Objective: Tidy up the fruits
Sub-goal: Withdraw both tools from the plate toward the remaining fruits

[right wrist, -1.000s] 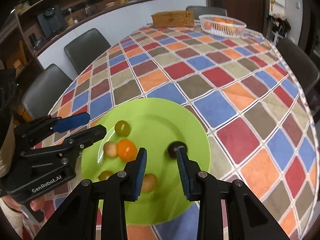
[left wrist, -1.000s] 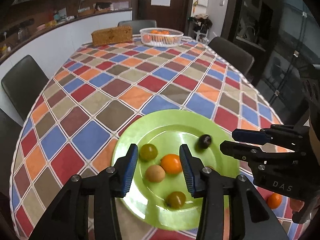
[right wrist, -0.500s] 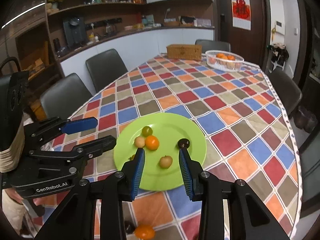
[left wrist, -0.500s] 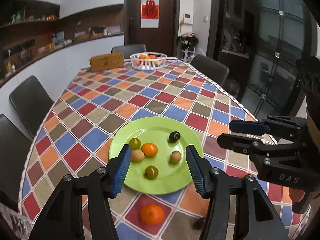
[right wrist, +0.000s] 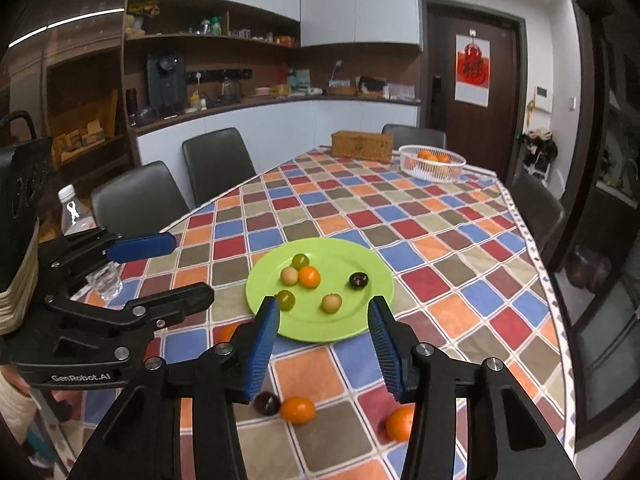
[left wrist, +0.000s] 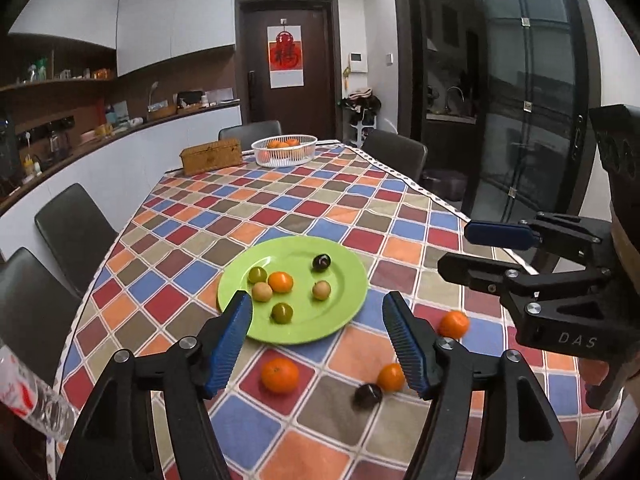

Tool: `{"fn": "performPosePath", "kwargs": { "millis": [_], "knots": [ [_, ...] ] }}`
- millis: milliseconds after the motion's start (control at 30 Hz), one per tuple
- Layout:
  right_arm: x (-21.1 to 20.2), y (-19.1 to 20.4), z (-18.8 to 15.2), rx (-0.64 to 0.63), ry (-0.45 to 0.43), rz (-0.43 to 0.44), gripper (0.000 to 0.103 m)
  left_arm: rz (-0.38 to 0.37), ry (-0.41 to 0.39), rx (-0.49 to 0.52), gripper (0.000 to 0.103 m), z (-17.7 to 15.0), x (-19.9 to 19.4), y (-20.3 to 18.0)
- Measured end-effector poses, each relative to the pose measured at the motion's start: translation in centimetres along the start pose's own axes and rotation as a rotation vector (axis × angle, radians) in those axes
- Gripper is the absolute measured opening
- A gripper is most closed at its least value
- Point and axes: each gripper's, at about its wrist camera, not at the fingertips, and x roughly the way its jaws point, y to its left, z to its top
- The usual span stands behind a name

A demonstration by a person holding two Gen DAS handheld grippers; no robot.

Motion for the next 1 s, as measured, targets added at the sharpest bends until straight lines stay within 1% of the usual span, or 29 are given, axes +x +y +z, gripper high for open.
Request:
{"fn": "performPosePath", "kwargs": {
  "millis": [167, 300, 500, 600, 633, 733, 800, 1000],
  "knots": [
    [-1.5, 0.8, -1.7, -0.025, -0.009, -0.004, 0.047, 0.014, -0.004, 0.048, 0.067, -1.9, -1.3, -1.4],
    [-2.0, 1.2, -2.7, -0.050, -0.022, -0.008, 0.047, 0.015, 0.009, 0.074, 0.067, -3.2, -1.5, -2.0],
    [-1.6, 2.1, -3.9, -0.136, 0.010, 0.010, 0.047, -0.012, 0.001, 0.134, 0.066, -4.7, -1.4, -2.8],
    [-1.1, 2.6, -4.7, -0.183, 0.034, 0.026, 0.047, -0.041, 0.001, 0.152, 0.066, -5.3, -1.0, -3.1],
    [-0.9, 2.7, -5.0, -0.197, 0.041, 0.030, 0.047, -0.055, 0.004, 0.158, 0.065, -5.6, -0.8, -3.2],
    [-0.4, 3.0, -5.6, -0.236, 0.059, 0.040, 0.047, -0.063, 0.013, 0.177, 0.063, -6.2, -0.1, -3.3],
    [0.1, 3.2, -6.0, -0.260, 0.073, 0.048, 0.047, -0.077, 0.026, 0.189, 0.058, -6.6, 0.3, -3.4],
    [2.0, 3.5, -7.0, -0.325, 0.124, 0.067, 0.047, -0.113, 0.067, 0.234, 0.051, -7.6, 2.2, -3.5]
  ]
}}
